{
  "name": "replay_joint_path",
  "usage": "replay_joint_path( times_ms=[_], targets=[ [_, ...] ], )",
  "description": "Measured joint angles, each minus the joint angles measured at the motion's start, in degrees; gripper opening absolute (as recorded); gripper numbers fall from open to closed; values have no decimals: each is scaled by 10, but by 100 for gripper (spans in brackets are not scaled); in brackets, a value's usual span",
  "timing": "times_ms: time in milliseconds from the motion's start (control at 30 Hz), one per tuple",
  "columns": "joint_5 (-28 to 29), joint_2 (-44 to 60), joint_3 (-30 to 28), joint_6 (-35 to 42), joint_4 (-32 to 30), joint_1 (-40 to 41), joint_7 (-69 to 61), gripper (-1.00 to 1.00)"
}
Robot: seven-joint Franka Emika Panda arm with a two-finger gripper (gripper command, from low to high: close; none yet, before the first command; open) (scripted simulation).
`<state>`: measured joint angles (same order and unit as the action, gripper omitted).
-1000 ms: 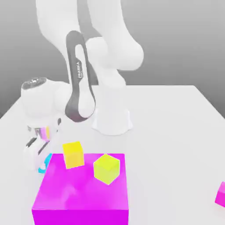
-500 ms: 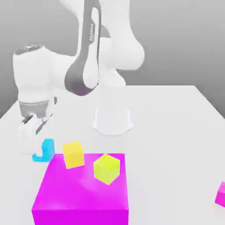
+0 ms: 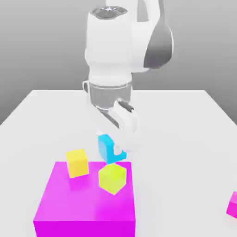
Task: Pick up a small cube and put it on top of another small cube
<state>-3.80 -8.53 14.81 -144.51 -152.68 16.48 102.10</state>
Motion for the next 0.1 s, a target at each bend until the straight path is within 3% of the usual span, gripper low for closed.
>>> replay_joint_path(
  times_ms=[100],
  targets=[
    [0, 0, 0, 0, 0, 0, 0, 100]
  ],
)
